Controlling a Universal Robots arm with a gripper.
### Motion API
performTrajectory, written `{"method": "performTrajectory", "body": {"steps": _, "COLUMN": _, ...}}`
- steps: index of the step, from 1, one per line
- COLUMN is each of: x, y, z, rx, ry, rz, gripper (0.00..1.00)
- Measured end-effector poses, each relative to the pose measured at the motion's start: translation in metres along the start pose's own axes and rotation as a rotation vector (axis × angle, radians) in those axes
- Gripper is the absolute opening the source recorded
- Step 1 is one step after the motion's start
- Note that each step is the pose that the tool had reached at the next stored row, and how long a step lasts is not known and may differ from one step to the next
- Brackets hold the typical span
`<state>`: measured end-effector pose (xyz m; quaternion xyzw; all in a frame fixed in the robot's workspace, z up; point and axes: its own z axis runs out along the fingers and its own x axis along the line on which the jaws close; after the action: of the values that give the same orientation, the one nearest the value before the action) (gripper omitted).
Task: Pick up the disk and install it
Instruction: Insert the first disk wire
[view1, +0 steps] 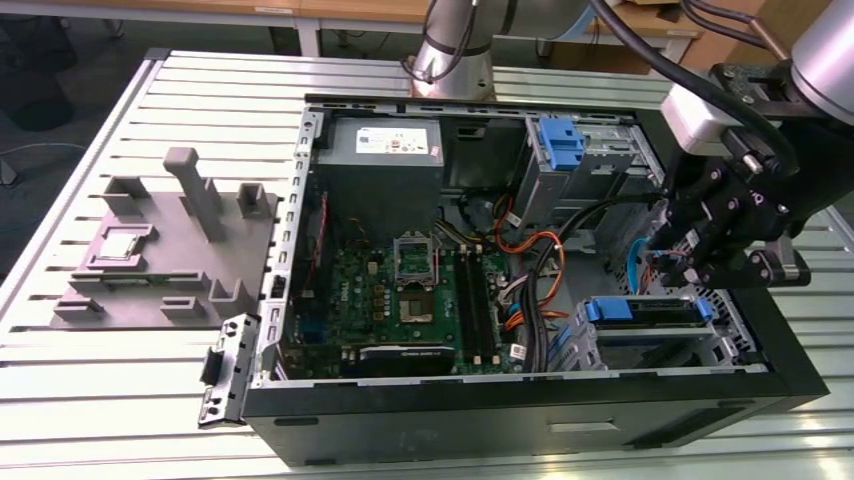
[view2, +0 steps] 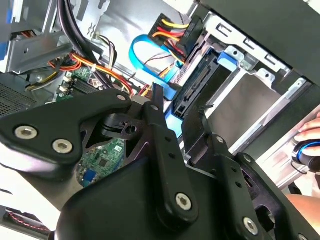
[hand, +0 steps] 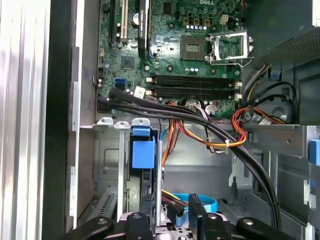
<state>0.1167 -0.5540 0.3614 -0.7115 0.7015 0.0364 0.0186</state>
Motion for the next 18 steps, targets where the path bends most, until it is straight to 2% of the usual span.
{"method": "performTrajectory", "body": {"steps": 11, "x": 0.0002, "y": -0.0120, "z": 0.0007, "rx": -0.0005, "ry": -0.0019, "rz": 0.000, "gripper": 0.42}}
{"method": "performTrajectory", "body": {"steps": 18, "x": 0.0021, "y": -0.0125, "z": 0.0028, "rx": -0.0006, "ry": -0.0019, "rz": 0.000, "gripper": 0.42}}
